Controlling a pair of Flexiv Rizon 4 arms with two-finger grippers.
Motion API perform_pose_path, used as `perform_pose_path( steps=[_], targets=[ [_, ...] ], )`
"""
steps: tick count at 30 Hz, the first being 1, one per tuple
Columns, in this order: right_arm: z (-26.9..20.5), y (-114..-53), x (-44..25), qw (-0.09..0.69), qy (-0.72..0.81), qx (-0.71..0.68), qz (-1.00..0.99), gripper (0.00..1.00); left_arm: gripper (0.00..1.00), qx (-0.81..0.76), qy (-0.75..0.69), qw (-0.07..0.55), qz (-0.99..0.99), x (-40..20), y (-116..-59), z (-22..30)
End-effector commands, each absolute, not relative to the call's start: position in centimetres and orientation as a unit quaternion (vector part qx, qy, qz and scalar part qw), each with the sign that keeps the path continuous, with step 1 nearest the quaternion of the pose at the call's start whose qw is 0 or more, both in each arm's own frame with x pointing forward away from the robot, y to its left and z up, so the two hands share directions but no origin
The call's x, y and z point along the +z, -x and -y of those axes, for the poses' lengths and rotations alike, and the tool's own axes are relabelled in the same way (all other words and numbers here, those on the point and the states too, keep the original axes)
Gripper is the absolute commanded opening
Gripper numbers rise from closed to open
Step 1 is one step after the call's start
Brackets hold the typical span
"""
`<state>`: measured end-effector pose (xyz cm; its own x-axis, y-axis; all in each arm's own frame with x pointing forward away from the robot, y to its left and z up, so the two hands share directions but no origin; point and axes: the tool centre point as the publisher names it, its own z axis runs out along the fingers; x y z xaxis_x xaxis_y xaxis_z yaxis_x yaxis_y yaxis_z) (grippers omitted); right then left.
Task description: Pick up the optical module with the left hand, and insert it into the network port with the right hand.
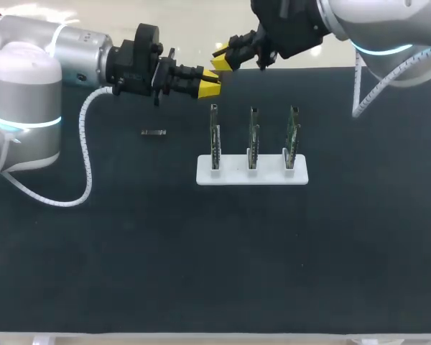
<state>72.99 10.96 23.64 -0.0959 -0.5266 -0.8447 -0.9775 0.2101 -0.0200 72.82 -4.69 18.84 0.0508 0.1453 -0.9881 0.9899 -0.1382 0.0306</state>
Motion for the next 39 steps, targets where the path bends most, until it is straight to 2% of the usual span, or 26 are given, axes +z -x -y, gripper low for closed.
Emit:
perform_pose_path(
  steps=[1,18,32,39],
  targets=[
    [-11.0,-73.0,23.7,0.38,0.554,0.294,-0.68,0.0,1.0,-0.484,-0.579,0.436,-0.49,18.8,-72.9,4.7],
    [-11.1,-73.3,23.7,0.373,0.56,0.291,-0.68,0.0,1.0,-0.468,-0.583,0.435,-0.502,18.8,-73.0,4.1],
    [-11.5,-73.6,23.8,0.37,0.561,0.29,-0.681,0.0,1.0,-0.374,-0.64,0.359,-0.566,19.1,-74.3,-4.4],
    [-11.7,-73.8,23.7,0.371,0.562,0.291,-0.679,0.0,1.0,-0.353,-0.657,0.345,-0.57,19.2,-74.5,-8.3]
  ],
)
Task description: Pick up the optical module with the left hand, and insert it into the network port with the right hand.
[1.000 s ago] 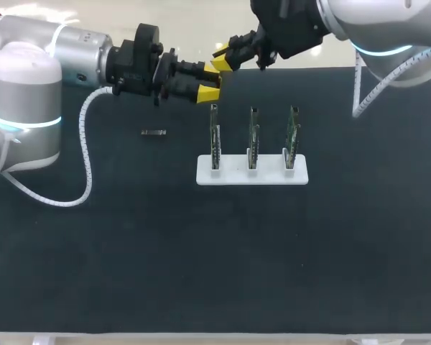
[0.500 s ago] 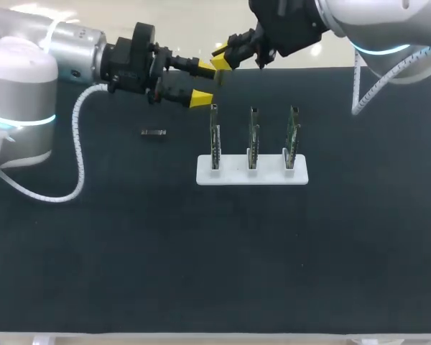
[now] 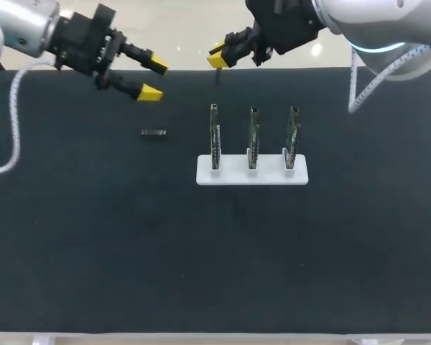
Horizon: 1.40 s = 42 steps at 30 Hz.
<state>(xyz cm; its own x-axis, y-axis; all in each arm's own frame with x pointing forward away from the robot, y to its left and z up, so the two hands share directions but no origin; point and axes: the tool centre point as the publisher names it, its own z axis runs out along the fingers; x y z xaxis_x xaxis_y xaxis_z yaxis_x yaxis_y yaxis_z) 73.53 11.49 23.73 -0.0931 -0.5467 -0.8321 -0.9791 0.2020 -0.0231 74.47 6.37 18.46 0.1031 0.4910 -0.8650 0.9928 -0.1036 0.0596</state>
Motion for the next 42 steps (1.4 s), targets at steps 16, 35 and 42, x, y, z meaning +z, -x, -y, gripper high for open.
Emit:
perform_pose_path(
  steps=[16,35,42],
  targets=[
    [-12.3,-74.4,23.5,0.372,0.57,0.291,-0.673,0.0,1.0,-0.371,-0.608,0.41,-0.57,18.8,-70.8,-9.0],
    [-12.5,-74.2,23.6,0.372,0.572,0.297,-0.668,0.0,1.0,-0.366,-0.598,0.418,-0.579,18.9,-70.8,-8.7],
    [-11.9,-74.3,23.4,0.365,0.584,0.301,-0.659,0.0,1.0,-0.366,-0.598,0.418,-0.579,18.9,-70.8,-8.7]
  ],
)
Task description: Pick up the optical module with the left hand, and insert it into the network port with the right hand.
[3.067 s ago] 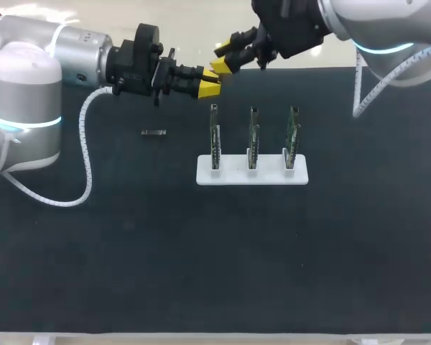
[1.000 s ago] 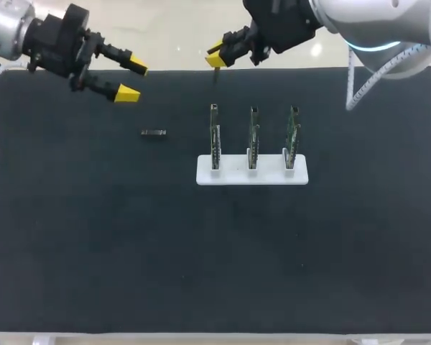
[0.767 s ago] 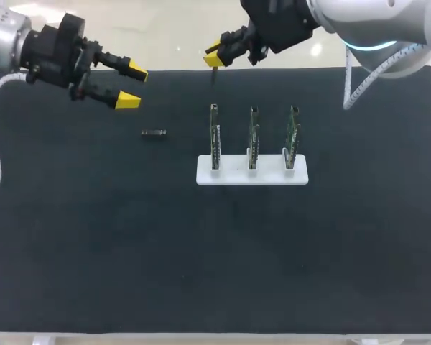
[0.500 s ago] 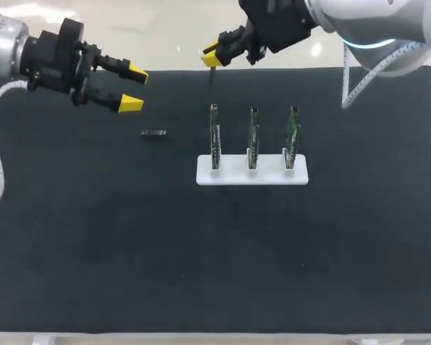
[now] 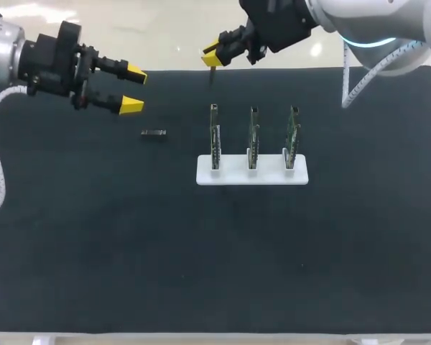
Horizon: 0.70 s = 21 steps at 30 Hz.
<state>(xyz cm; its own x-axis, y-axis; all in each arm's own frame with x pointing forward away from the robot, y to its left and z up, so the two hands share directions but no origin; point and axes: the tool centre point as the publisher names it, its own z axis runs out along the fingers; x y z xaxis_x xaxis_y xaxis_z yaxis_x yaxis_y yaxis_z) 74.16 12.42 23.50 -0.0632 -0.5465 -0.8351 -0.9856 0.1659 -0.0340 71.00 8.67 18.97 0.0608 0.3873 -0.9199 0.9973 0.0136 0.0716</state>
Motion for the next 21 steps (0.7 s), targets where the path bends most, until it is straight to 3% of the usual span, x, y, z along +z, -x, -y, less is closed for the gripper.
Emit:
perform_pose_path(
  steps=[1,21],
  targets=[
    [-11.6,-74.4,23.3,0.362,0.588,0.304,-0.656,0.0,1.0,-0.366,-0.598,0.418,-0.579,18.9,-70.8,-8.7],
    [-6.8,-73.3,20.7,0.32,0.646,0.31,-0.62,0.0,1.0,-0.366,-0.598,0.418,-0.579,18.9,-70.8,-8.7]
  ],
)
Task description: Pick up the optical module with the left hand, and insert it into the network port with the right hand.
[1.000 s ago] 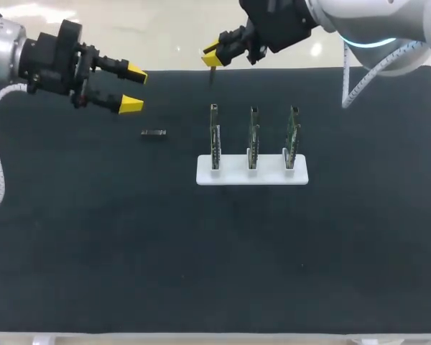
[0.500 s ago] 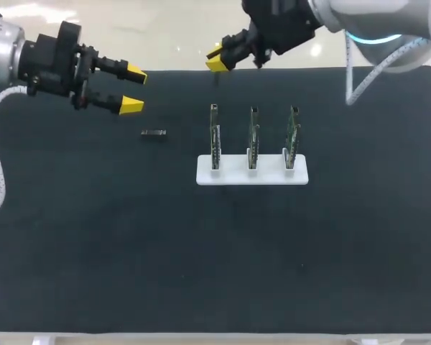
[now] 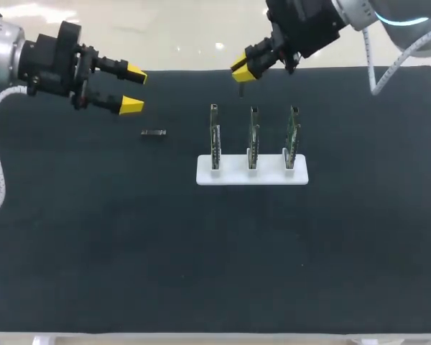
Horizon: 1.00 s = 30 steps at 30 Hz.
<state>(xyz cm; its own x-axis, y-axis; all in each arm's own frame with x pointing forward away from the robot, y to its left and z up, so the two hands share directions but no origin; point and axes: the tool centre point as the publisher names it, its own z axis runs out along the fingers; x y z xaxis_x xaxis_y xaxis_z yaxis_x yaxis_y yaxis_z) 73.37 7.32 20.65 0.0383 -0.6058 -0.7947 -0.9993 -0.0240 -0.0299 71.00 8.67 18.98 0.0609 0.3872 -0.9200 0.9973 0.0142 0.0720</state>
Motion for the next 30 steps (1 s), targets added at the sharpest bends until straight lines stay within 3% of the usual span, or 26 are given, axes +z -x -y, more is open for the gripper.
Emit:
perform_pose_path(
  steps=[1,30],
  targets=[
    [-6.6,-73.3,20.7,0.319,0.646,0.311,-0.619,0.0,1.0,-0.366,-0.598,0.418,-0.579,18.9,-70.8,-8.7],
    [-5.7,-72.9,19.1,0.32,0.619,0.318,-0.643,0.0,1.0,-0.366,-0.598,0.418,-0.579,18.9,-70.8,-8.7]
  ],
)
